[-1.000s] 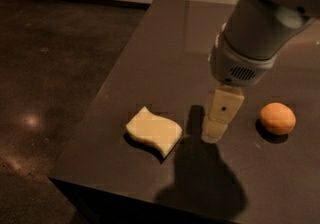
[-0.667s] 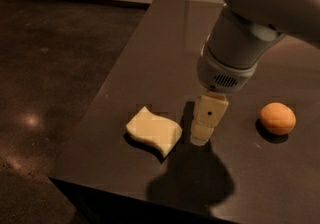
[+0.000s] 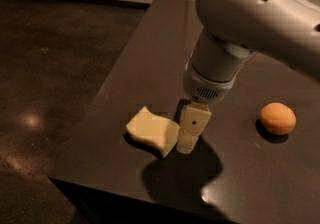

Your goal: Move sponge near rxbar chocolate

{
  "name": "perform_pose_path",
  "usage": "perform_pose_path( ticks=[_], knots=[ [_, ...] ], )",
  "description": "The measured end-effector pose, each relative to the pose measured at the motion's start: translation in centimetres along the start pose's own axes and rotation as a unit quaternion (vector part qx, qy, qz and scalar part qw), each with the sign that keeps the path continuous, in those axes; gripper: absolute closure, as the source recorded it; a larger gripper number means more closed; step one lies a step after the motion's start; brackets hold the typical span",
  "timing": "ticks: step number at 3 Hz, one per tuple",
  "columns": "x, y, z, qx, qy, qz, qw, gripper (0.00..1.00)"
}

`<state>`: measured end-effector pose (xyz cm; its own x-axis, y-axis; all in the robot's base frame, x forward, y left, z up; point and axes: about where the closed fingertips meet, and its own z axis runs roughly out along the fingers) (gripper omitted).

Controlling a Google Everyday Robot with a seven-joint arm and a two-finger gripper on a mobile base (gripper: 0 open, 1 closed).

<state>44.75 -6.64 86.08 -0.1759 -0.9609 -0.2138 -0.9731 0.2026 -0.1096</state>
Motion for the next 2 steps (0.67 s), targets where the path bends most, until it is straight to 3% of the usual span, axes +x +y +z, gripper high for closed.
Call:
perform_pose_path(
  ticks=[2],
  knots=[
    [-1.0,2.3,1.1,-0.045,-0.028,-0.036,0.9980,0.00]
  ],
)
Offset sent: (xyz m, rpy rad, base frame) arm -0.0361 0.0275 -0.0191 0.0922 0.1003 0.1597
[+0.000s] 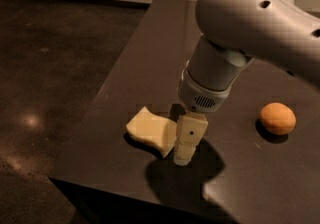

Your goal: Move sponge near rxbar chocolate

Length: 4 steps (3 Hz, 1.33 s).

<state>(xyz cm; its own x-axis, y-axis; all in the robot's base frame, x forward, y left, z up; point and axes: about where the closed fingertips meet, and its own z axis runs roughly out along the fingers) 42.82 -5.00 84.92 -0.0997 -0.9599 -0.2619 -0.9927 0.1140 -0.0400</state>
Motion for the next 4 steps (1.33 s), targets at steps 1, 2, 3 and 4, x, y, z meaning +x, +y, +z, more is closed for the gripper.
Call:
perform_pose_path(
  ticks=[1,2,3,4],
  knots=[
    [-0.6,1.1,0.8,-0.013,-0.006,-0.015,0.9998,0.00],
    [-1.2,2.0,1.5,-0.021,-0.005,-0.024,0.9995,0.14],
    [-1.6,2.4,1.8,-0.028,-0.005,-0.026,0.9992,0.38],
    [-1.6,1.9,1.3,-0.026,-0.005,-0.016,0.9995,0.61]
  ],
)
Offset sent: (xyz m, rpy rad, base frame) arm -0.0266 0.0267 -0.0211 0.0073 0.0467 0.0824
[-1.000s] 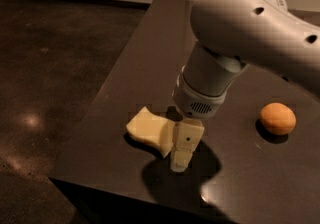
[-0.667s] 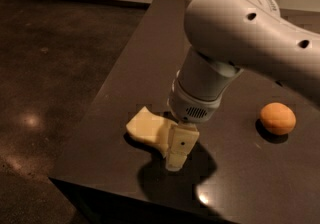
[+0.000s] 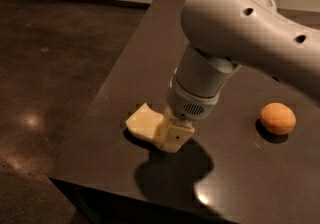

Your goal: Move sponge near rxbar chocolate

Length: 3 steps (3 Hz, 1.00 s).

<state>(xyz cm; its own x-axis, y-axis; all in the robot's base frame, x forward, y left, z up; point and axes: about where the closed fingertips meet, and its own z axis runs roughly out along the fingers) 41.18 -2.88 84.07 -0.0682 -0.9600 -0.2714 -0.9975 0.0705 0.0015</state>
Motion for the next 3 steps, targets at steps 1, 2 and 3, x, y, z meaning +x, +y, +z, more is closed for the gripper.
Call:
perform_pose_path(
  ticks=[1,2,3],
  knots=[
    [1.0,-2.7,-1.9,0.013,-0.002,0.041,0.9991,0.92],
    [3.1,-6.4,-3.9,0.034,-0.001,0.082,0.9960,1.00],
    [7.1,-11.8,-6.3,0.065,0.005,0.141,0.9879,1.00]
  ],
)
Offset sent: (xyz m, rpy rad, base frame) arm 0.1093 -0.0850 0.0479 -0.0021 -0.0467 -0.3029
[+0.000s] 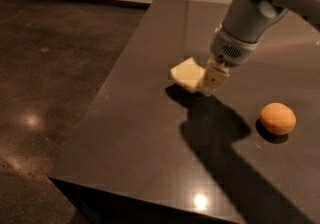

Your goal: Move sponge near rxbar chocolate

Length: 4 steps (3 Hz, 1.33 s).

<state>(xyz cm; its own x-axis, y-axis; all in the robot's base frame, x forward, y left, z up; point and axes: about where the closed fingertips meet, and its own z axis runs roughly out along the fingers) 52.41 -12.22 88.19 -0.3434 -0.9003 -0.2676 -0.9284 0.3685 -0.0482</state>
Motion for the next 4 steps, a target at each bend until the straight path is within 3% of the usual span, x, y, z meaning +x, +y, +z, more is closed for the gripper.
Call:
perform_pose_path(
  ticks=[2,4],
  knots=[
    [4.3,-7.0,-1.8,0.042,0.029,0.061,0.9969,1.00],
    [8.7,-11.3,-2.7,0.075,0.060,0.119,0.9883,1.00]
  ],
)
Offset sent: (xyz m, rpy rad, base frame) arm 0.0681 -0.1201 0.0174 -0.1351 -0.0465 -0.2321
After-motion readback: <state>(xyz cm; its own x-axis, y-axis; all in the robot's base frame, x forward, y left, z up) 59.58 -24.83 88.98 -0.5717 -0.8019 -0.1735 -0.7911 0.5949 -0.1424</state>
